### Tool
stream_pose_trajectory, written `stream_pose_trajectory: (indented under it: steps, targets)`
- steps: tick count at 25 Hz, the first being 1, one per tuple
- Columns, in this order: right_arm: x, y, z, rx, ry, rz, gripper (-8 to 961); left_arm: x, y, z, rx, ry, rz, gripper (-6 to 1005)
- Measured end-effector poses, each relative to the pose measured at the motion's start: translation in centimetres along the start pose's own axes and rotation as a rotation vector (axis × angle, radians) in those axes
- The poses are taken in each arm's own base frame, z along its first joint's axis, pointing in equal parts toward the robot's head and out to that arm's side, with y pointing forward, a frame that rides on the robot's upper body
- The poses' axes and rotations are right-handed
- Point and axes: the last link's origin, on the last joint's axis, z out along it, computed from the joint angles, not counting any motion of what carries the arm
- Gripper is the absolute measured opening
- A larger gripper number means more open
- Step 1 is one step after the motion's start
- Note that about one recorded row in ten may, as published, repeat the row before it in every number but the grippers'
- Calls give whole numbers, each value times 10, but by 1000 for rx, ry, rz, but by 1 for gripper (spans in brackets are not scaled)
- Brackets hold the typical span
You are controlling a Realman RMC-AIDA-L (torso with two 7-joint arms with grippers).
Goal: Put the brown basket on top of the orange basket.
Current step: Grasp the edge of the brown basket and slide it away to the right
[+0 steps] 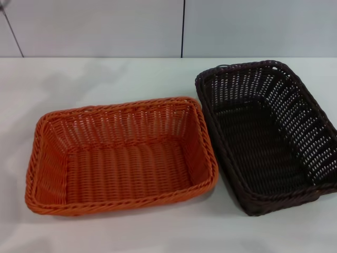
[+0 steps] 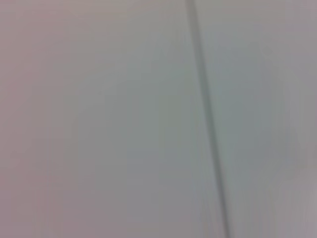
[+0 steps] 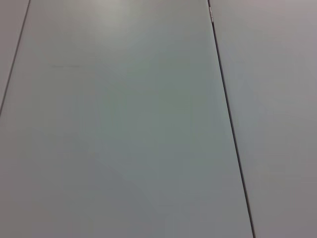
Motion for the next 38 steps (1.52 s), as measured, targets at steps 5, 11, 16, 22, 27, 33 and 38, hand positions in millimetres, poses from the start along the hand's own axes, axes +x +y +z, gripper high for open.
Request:
stream_pose_trajectory:
  steps: [5, 11, 16, 22, 27, 33, 38]
  targets:
    - [0, 1, 0, -2, 1, 0, 749, -10, -18, -44, 120, 256, -170, 605]
    - [1, 1, -1, -2, 7, 1, 749, -28, -33, -80, 226, 437, -253, 605]
    - [3, 4, -7, -18, 25, 19, 748, -52, -44, -108, 360, 521, -234, 604]
    - [3, -1, -12, -8, 110, 85, 748, -97, -63, -156, 662, 603, -140, 596]
    - [-6, 6, -5, -17, 238, 64, 748, -136, -73, -192, 848, 602, -181, 595]
    - [-29, 17, 10, -105, 305, 121, 748, -156, -71, -207, 897, 567, -217, 594]
    - [-49, 33, 24, -252, 398, 124, 748, -159, -70, -211, 902, 566, -226, 594]
